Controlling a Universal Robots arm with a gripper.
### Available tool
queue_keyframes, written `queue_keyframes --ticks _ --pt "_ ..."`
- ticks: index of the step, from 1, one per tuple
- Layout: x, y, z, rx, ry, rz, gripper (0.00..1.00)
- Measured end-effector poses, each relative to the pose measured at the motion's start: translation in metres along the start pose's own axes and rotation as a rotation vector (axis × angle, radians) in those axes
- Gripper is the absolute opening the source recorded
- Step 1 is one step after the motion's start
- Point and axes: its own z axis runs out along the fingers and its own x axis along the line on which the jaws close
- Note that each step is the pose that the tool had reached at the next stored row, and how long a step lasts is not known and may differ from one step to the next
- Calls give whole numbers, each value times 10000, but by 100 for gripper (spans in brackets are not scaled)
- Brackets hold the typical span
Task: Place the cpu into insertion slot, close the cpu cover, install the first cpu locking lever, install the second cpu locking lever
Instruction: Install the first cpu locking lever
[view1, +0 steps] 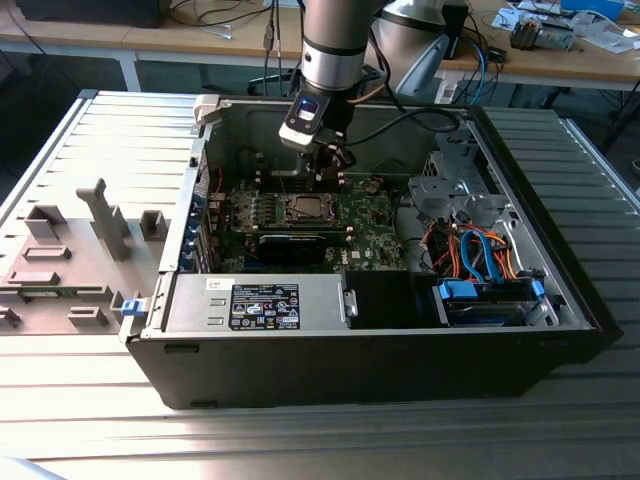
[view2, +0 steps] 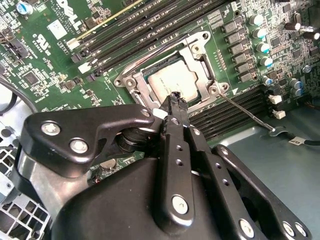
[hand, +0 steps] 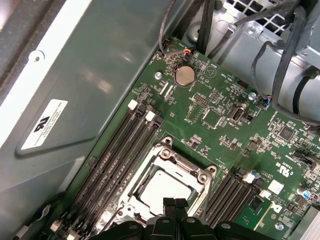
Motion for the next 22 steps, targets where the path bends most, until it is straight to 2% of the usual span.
queue_keyframes --ticks 22 --pt "0 0 0 7 -31 -739 11"
